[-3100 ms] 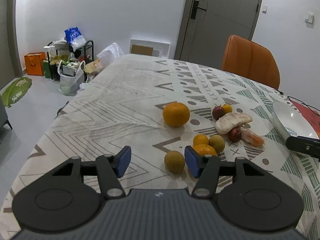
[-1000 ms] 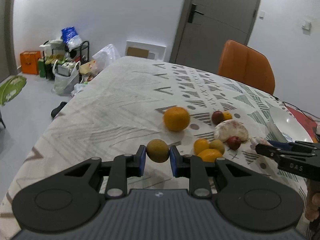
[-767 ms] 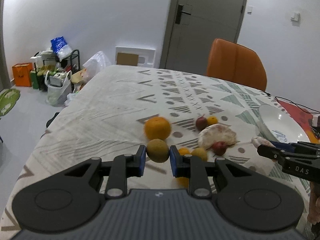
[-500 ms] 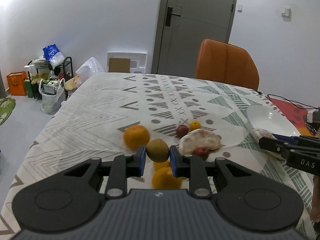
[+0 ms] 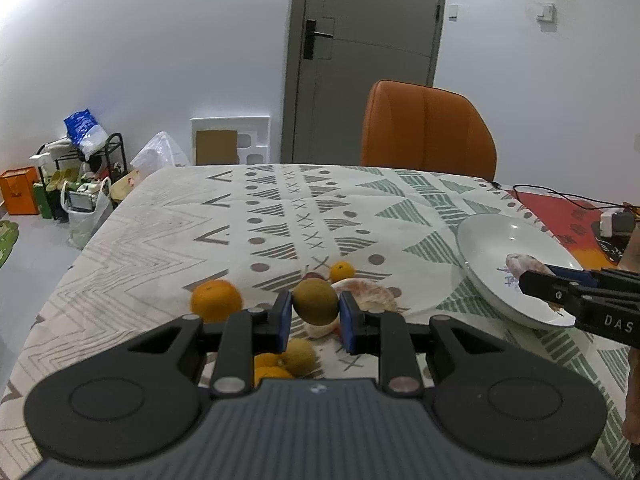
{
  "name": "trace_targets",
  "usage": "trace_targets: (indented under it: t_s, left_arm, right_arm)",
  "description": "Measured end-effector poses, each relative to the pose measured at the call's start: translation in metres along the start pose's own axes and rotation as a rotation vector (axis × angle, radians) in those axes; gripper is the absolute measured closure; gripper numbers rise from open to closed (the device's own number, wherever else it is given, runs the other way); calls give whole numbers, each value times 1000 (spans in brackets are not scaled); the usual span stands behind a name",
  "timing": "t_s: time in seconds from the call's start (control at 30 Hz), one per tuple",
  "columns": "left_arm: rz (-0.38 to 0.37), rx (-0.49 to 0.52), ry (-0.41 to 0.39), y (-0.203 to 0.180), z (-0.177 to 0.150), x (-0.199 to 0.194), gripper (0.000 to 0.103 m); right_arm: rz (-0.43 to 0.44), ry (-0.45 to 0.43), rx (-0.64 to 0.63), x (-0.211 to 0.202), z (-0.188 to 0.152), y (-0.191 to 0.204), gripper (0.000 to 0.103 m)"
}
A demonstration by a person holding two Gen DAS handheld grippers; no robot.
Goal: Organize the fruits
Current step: 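Carry the yellow-green fruit with the left tool while the right tool carries the pomelo segment to the white plate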
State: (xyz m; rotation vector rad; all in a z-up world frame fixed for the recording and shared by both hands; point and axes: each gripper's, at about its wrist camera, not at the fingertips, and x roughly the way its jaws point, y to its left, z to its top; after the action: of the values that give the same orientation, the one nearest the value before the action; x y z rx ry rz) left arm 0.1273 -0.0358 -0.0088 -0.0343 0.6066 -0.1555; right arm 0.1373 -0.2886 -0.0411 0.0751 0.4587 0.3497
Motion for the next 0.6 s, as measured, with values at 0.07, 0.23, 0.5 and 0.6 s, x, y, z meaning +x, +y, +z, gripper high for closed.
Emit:
trace_targets:
  t_s: [0.07, 0.23, 0.5, 0.6]
  left_arm:
    - [-7, 6, -2, -5, 1, 2, 79]
    - [-26, 25, -8, -19, 5, 7, 79]
    - [-55, 44, -18, -40, 10, 16, 79]
    - [-66, 44, -21, -47, 12, 20, 79]
  right_arm:
    - [-9, -2, 7, -2, -1, -5, 71]
    - [-35, -8, 25, -7, -3, -21, 71]
    - [-74, -6, 55, -10, -6, -44, 71]
    - [-90, -4, 54, -12, -7, -49, 71]
